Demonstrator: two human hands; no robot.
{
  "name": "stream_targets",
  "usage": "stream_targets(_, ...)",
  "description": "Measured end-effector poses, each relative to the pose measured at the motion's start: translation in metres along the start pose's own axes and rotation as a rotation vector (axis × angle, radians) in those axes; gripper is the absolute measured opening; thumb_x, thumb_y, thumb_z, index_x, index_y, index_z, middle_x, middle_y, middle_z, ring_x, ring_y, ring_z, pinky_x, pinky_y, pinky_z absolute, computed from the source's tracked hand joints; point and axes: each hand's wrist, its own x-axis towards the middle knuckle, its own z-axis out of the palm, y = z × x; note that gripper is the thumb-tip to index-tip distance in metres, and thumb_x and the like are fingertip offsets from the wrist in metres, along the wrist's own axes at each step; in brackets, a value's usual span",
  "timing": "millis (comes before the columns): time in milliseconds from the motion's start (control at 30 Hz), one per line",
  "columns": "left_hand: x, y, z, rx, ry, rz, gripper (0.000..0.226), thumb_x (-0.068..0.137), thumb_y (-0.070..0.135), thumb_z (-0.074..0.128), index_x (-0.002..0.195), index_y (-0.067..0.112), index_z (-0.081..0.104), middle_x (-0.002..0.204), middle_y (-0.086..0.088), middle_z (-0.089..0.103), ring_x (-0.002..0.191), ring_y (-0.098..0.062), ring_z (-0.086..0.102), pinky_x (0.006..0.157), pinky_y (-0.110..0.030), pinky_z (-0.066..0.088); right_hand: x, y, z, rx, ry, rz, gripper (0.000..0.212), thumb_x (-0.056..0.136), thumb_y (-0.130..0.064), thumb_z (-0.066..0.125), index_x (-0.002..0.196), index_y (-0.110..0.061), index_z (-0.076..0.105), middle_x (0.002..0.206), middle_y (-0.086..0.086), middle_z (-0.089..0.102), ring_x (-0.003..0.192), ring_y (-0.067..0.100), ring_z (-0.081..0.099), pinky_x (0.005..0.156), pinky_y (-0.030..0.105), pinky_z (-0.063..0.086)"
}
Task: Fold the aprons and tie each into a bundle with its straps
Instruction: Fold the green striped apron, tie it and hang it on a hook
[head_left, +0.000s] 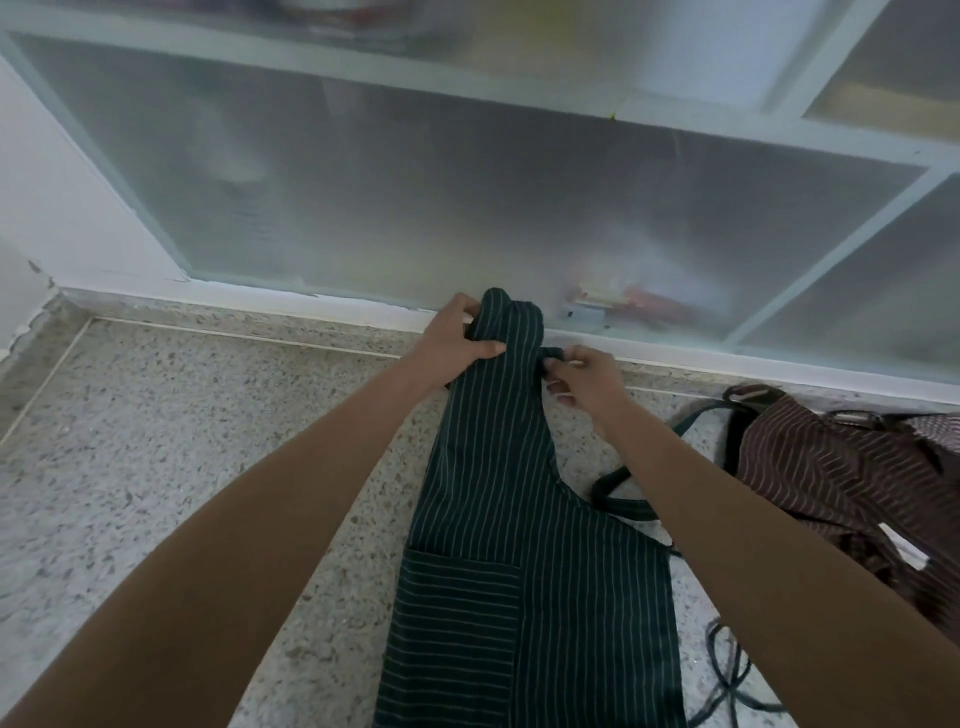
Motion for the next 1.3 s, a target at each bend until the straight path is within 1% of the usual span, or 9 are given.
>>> stream_targets(267, -0.033, 0.024, -0.004, -0.123, 0.011, 0.043, 0.052, 0.076, 0.015, 0.076, 0.116, 0.018, 0.042, 0.108, -0.009, 0.063, 0.096, -0.022, 0.062, 0.083, -0.034, 0.053, -0.018, -0.03, -0.013, -0.117, -0.029, -0.192, 0.024, 0.097, -0.02, 0.05, 0.072, -0.018, 0.048, 0.08, 0.004, 0.059, 0.064, 0.012, 0.052, 0.055, 0.023, 0.042)
stream_targets(433, -0.05, 0.034, -0.006, -0.23, 0.031, 0.081, 0.032, 0.09, 0.015, 0.06, 0.12, 0.02, 0.049, 0.107, -0.009, 0.064, 0.092, -0.017, 0.063, 0.081, -0.026, 0.052, -0.027, -0.036, -0.021, -0.359, -0.022, -0.258, 0.023, 0.098, -0.031, 0.046, 0.083, -0.017, 0.057, 0.108, 0.009, 0.064, 0.099, 0.025, 0.06, 0.09, 0.037, 0.046)
stream_targets(600, -0.065, 0.04, -0.01, -0.246, 0.077, 0.146, 0.041, 0.08, 0.001, 0.07, 0.113, 0.017, 0.053, 0.091, -0.005, 0.066, 0.083, -0.013, 0.065, 0.066, -0.017, 0.054, -0.053, -0.048, -0.041, -0.489, -0.162, -0.31, 0.028, 0.096, -0.038, 0.048, 0.088, -0.016, 0.063, 0.118, 0.006, 0.062, 0.108, 0.02, 0.056, 0.101, 0.035, 0.04)
stream_targets(733, -0.074, 0.046, -0.011, -0.157, 0.103, 0.137, 0.043, 0.073, -0.001, 0.075, 0.11, 0.013, 0.058, 0.095, -0.011, 0.064, 0.085, -0.017, 0.063, 0.072, -0.023, 0.055, -0.07, -0.055, -0.051, -0.227, -0.429, -0.129, 0.032, 0.086, -0.02, 0.066, 0.116, -0.014, 0.056, 0.108, 0.007, 0.064, 0.071, 0.004, 0.062, 0.069, 0.02, 0.049)
stream_targets(833, -0.078, 0.048, -0.015, 0.174, 0.034, 0.038, 0.02, 0.074, 0.015, 0.078, 0.082, 0.006, 0.062, 0.075, -0.006, 0.057, 0.069, -0.016, 0.055, 0.066, -0.025, 0.046, -0.071, -0.057, -0.056, -0.178, -0.536, -0.016, 0.049, 0.081, -0.001, 0.067, 0.122, -0.021, 0.05, 0.106, 0.01, 0.063, 0.081, 0.012, 0.06, 0.074, 0.029, 0.049)
stream_targets(900, -0.079, 0.048, -0.018, 0.407, -0.022, 0.015, 0.04, 0.083, 0.022, 0.071, 0.055, 0.01, 0.044, 0.055, -0.003, 0.037, 0.05, -0.014, 0.034, 0.05, -0.023, 0.024, -0.072, -0.061, -0.06, -0.306, -0.567, 0.013, 0.057, 0.079, 0.004, 0.066, 0.123, -0.026, 0.048, 0.11, 0.015, 0.061, 0.086, 0.015, 0.059, 0.076, 0.028, 0.045)
stream_targets(1067, -0.082, 0.053, -0.022, 0.502, -0.003, 0.075, 0.032, 0.091, 0.028, 0.06, 0.069, 0.006, 0.05, 0.065, -0.002, 0.043, 0.059, -0.013, 0.041, 0.052, -0.024, 0.027, -0.082, -0.079, -0.065, -0.734, -0.62, 0.035, 0.057, 0.082, -0.013, 0.07, 0.13, -0.025, 0.042, 0.1, 0.005, 0.064, 0.077, 0.008, 0.06, 0.065, 0.025, 0.046)
stream_targets(1200, -0.082, 0.052, -0.018, 0.411, 0.025, 0.165, 0.023, 0.083, 0.026, 0.07, 0.086, 0.007, 0.059, 0.084, -0.002, 0.056, 0.08, -0.017, 0.054, 0.066, -0.026, 0.04, -0.084, -0.072, -0.057, -0.768, -0.553, -0.04, 0.059, 0.082, -0.027, 0.071, 0.133, -0.023, 0.04, 0.113, 0.004, 0.059, 0.096, 0.015, 0.056, 0.078, 0.027, 0.044)
stream_targets(1300, -0.085, 0.053, -0.016, 0.3, 0.07, 0.191, 0.021, 0.081, 0.023, 0.072, 0.088, 0.006, 0.061, 0.08, 0.001, 0.056, 0.077, -0.014, 0.053, 0.066, -0.024, 0.04, -0.08, -0.057, -0.046, -0.678, -0.411, -0.088, 0.036, 0.084, -0.024, 0.068, 0.113, -0.018, 0.047, 0.105, 0.005, 0.058, 0.085, 0.015, 0.057, 0.063, 0.026, 0.04)
